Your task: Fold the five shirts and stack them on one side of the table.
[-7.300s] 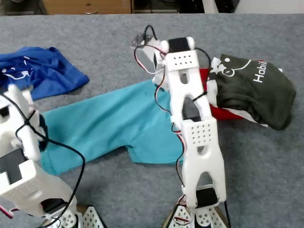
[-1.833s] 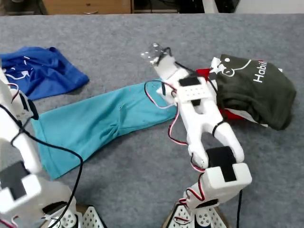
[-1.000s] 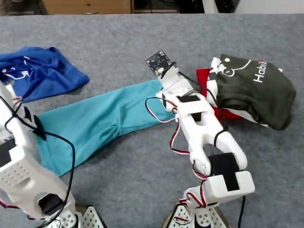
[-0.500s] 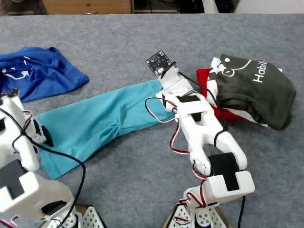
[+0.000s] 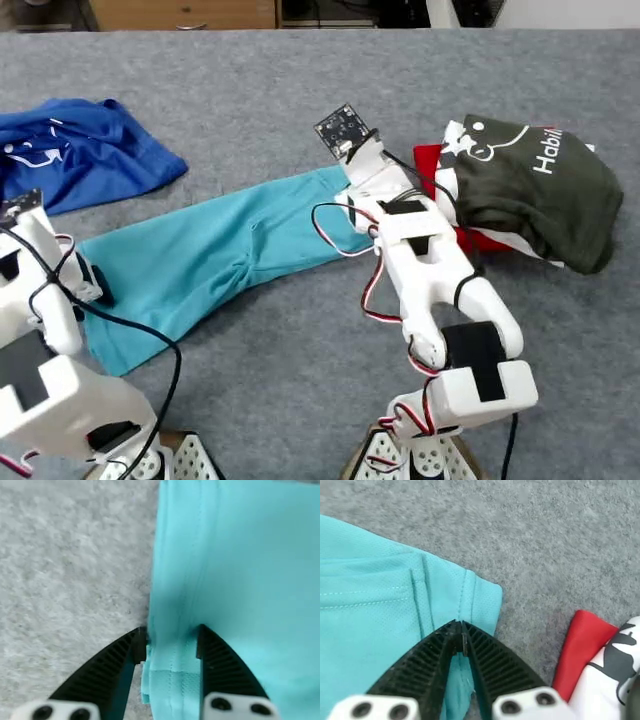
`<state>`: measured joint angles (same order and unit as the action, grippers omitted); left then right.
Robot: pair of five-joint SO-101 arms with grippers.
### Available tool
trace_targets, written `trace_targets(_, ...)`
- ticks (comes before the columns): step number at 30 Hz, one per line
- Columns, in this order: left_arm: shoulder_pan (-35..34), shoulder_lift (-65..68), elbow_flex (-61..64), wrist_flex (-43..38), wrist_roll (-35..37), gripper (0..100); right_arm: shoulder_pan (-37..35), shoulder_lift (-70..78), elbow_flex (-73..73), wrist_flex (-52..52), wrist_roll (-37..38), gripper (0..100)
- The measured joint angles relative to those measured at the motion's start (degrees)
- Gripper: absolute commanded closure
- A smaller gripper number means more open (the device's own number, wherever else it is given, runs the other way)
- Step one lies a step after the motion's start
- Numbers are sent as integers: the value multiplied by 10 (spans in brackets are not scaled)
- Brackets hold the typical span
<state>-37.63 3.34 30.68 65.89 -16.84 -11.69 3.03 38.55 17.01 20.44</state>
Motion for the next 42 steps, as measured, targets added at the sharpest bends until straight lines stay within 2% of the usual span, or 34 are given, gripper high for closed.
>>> trace_targets(5, 4, 40, -35, 20, 20, 855, 2, 0, 0, 0, 0, 997)
trace_targets(9, 4, 59, -50, 23, 46, 916, 2, 0, 0, 0, 0, 997)
trace_targets(14, 29, 65, -53, 24, 47, 930, 2, 0, 0, 0, 0, 997)
trace_targets(19, 31, 62, -55, 19, 48, 984, 5, 0, 0, 0, 0, 997)
trace_targets(23, 30, 47, -71, 21, 37, 981, 19, 0, 0, -5, 0, 997)
trace_targets(26, 17, 25, -114, 50, 6, 981, 19, 0, 0, -18, 0, 997)
trace_targets(36, -109, 12, -290, 158, -69, 981, 22, 0, 0, -33, 0, 997)
trace_targets(39, -110, 12, -337, 203, -74, 981, 22, 0, 0, -33, 0, 997)
trace_targets(42, -60, 11, -373, 255, -80, 981, 22, 0, 0, -35, 0, 997)
